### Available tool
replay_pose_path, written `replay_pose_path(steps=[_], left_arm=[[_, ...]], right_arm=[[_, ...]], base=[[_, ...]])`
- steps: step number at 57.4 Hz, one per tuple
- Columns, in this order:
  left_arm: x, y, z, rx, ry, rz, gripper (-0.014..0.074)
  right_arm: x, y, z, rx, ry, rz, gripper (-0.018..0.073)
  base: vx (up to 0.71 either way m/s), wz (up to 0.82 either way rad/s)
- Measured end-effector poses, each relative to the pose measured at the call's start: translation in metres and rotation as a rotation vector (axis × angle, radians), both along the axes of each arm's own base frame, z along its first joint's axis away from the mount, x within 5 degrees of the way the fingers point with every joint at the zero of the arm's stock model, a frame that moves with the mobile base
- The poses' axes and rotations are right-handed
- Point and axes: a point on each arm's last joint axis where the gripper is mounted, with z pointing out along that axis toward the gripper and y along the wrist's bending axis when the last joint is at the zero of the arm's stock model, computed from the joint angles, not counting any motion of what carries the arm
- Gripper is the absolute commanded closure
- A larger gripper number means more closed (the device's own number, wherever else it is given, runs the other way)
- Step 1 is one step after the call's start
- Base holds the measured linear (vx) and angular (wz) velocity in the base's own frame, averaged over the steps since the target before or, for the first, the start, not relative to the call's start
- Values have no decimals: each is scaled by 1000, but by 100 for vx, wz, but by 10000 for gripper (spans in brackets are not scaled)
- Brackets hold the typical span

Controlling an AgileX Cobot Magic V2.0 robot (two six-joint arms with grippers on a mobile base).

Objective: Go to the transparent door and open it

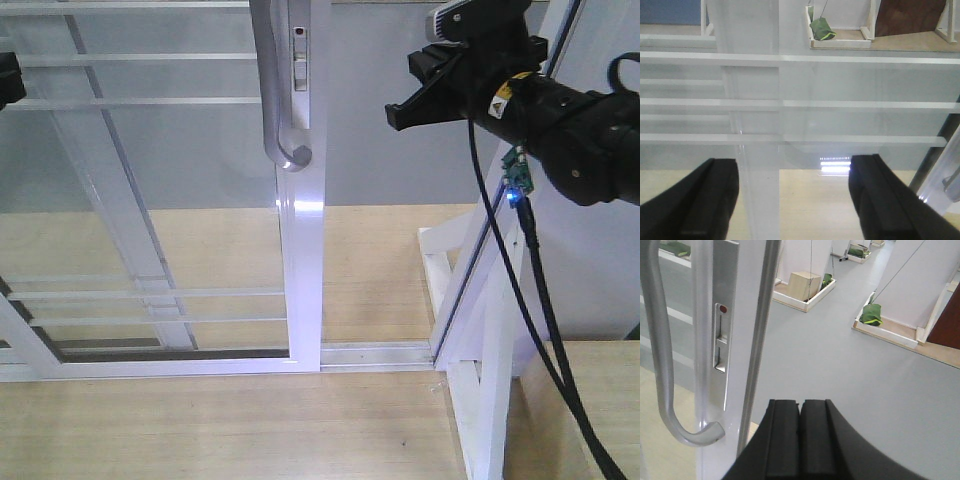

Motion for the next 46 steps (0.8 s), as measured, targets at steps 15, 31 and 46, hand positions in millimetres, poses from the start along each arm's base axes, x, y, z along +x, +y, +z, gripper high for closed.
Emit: replay_pose_path(steps=[15, 31, 46], left_arm=[[7, -26, -13, 52, 55, -113, 30], [30, -62, -40, 62, 55, -217, 30], [53, -100, -67, 11, -33, -282, 30]], right_arm=[[-63, -26, 0, 0, 1, -15, 565], [-120, -45, 3, 31, -14, -39, 565], [-129, -49, 4, -8, -10, -44, 565]], base=[[0, 0], [0, 0], [0, 0]])
